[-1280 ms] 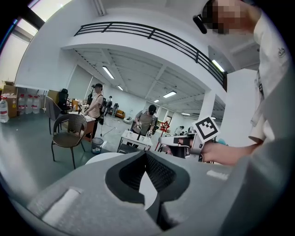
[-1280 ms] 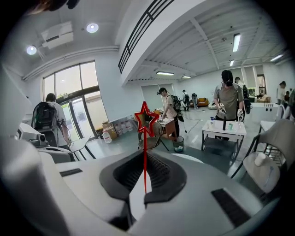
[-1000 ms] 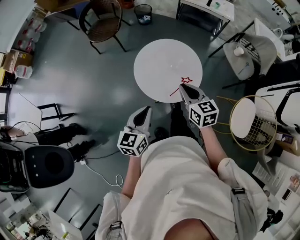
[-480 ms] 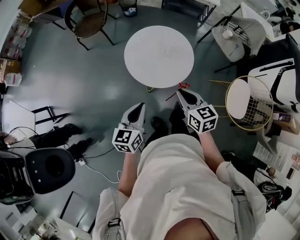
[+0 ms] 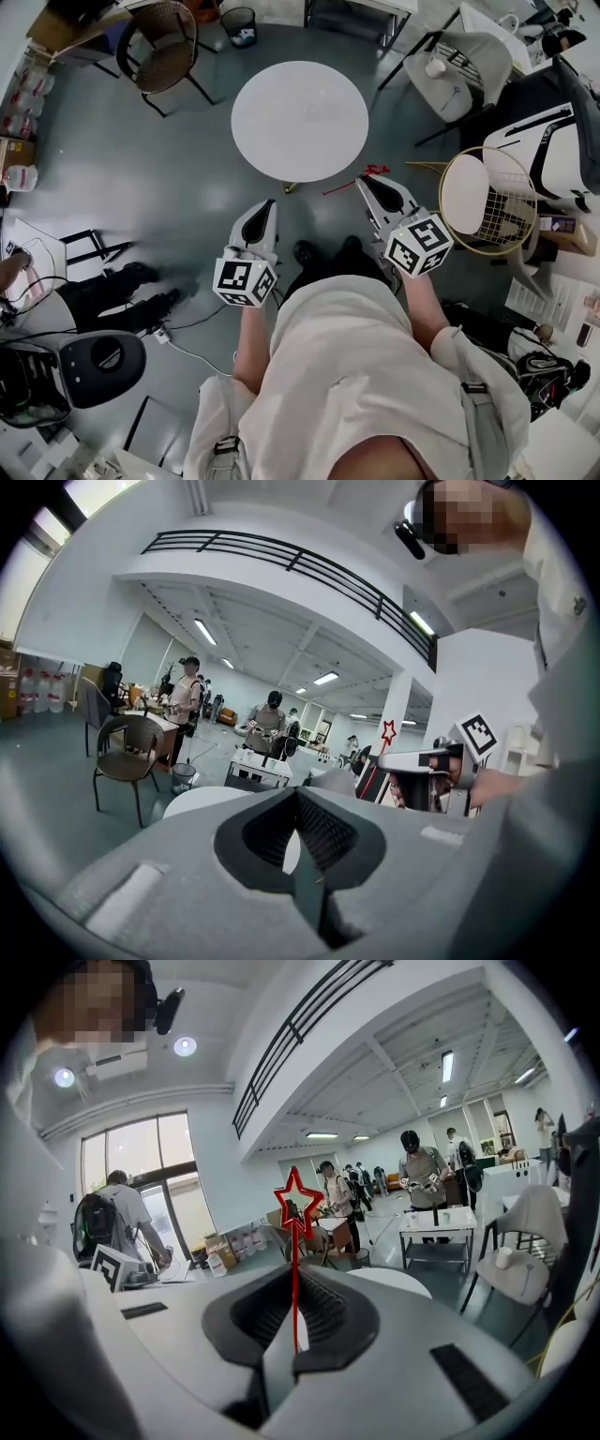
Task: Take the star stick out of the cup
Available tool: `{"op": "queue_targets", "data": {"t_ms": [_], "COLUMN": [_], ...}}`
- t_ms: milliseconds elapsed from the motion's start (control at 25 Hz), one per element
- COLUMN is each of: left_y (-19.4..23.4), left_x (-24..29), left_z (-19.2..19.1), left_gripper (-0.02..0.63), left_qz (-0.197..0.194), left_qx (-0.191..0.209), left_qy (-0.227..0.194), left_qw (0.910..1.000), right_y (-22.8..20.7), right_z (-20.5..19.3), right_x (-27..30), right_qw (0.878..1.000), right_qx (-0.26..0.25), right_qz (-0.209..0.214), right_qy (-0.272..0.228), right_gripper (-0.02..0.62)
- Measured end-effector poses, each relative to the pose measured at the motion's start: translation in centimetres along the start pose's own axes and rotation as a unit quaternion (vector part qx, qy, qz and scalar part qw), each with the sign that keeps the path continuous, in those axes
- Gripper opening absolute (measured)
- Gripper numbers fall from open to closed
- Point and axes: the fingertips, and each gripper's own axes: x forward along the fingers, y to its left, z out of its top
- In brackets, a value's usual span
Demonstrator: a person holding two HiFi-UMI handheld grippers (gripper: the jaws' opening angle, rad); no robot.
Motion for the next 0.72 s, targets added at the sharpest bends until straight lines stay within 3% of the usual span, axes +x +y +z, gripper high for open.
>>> {"op": "queue_targets", "data": {"t_ms": [160,720], "left_y": [-0.9,-1.4], "left_x": [-0.4,-1.7], "left_z": [-1.2,-1.6], "left_gripper": [0.009,0.009], "left_qz": [0.003,0.013], "left_qx": [-0.002,0.003], "left_qy": [0.008,0.011], "left_qw": [1.0,0.9999], "right_y": [0.2,1.2], "right_z": [-0.3,-1.4], "right_x": [-2.2,-3.4], "right_qw": [1.0,1.0], "right_qx": [0.018,0.002], "right_qz": [0.015,0.023], "right_qy": [-0.014,-0.009], "right_gripper": [0.023,0.021]}}
